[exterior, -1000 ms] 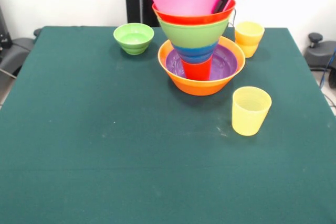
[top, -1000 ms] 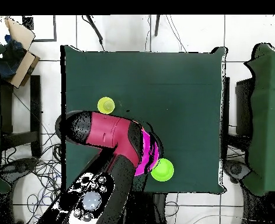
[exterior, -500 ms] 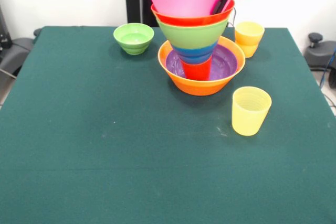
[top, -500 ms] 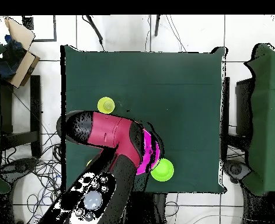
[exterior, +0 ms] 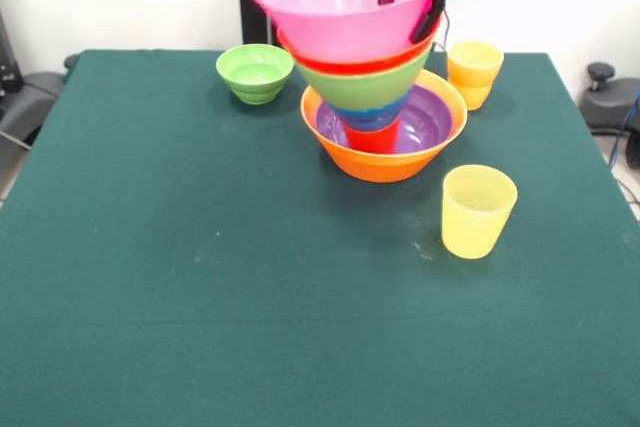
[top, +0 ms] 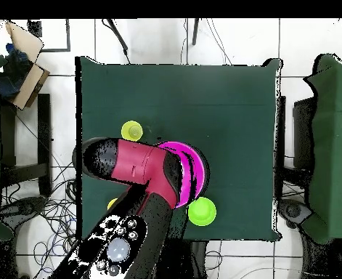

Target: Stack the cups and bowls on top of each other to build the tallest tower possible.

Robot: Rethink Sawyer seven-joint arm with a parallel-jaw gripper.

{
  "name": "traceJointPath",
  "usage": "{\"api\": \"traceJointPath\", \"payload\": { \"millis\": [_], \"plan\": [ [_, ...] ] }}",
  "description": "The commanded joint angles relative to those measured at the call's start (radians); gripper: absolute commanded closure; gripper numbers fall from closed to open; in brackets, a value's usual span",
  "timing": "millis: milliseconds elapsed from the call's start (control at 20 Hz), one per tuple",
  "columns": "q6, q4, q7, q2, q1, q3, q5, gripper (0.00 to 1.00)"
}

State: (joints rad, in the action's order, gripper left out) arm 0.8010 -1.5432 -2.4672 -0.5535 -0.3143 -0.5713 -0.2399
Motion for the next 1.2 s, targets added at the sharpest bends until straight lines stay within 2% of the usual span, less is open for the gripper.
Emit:
{"api": "traceJointPath", "payload": {
  "millis": [50, 1200],
  "plan": [
    [-0.040, -0.055, -0.069, 0.024, 0.024, 0.129, 0.014, 0.00],
    [-0.065, -0.069, -0.063, 0.012, 0.041, 0.156, 0.008, 0.00]
  ]
}}
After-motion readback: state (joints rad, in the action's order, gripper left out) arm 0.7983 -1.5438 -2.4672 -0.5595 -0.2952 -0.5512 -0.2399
